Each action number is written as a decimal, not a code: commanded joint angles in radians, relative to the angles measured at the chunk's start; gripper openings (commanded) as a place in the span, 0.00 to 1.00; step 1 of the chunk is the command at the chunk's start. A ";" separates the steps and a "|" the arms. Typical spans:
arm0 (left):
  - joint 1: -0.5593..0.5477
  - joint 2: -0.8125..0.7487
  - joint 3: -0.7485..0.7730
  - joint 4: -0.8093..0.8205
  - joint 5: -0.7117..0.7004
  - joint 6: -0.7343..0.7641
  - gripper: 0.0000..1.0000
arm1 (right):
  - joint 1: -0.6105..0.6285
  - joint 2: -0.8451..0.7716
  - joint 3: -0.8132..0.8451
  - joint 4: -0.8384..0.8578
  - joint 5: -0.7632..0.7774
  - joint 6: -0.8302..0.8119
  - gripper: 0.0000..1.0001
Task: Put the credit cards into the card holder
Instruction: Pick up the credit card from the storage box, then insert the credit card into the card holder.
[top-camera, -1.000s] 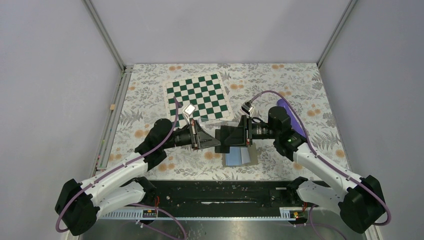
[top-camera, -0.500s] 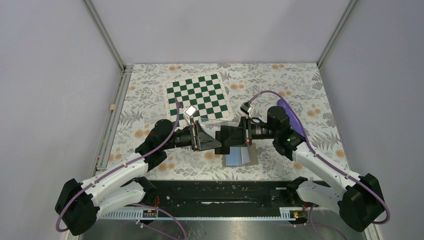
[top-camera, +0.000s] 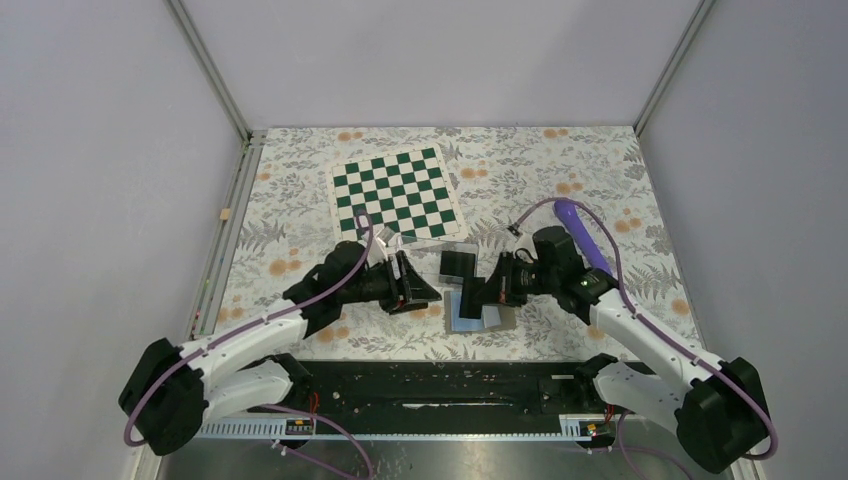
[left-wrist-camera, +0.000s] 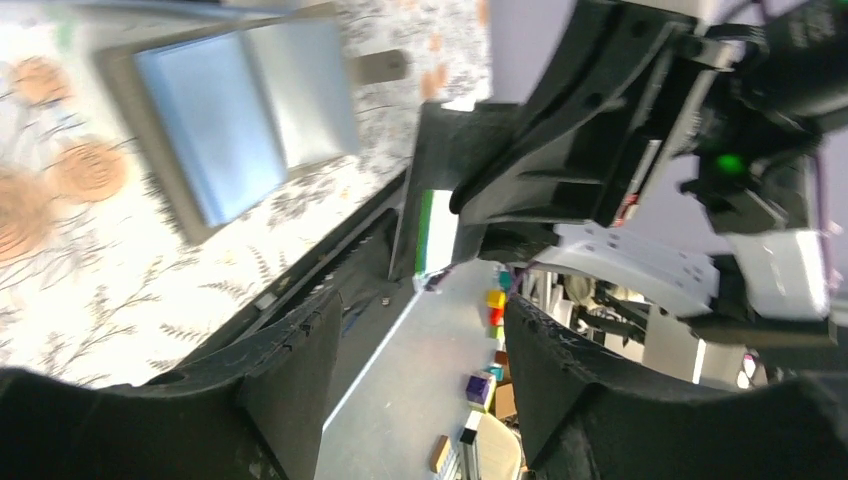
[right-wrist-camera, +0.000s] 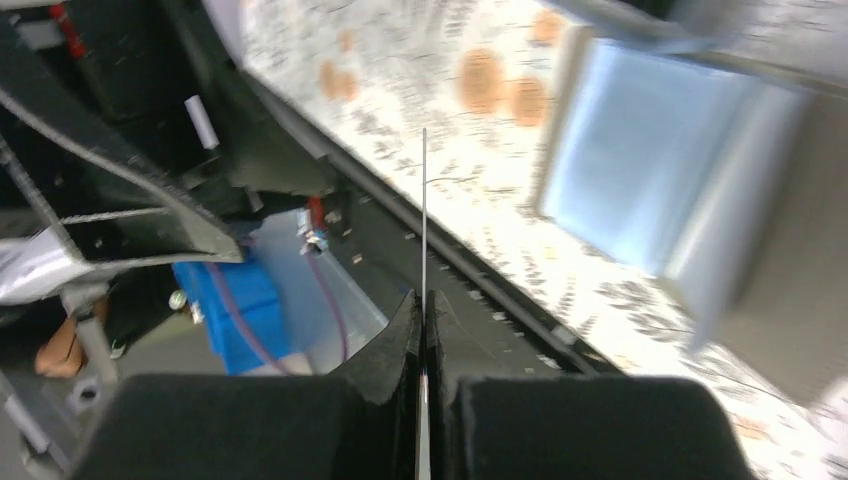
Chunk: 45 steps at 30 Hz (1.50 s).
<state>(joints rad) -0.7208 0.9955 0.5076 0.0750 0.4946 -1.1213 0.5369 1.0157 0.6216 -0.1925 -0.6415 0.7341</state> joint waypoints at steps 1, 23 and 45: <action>-0.003 0.091 -0.001 -0.046 -0.044 0.018 0.58 | -0.090 -0.015 -0.077 -0.080 0.116 -0.091 0.00; -0.007 0.669 0.311 -0.162 -0.027 0.176 0.43 | -0.155 0.327 0.052 0.014 0.251 -0.167 0.00; -0.041 0.766 0.236 0.110 0.079 0.071 0.13 | -0.160 0.299 0.013 -0.108 0.192 -0.269 0.00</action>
<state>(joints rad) -0.7559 1.7718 0.7731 0.1150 0.5568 -1.0157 0.3828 1.3571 0.6430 -0.2810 -0.3981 0.4824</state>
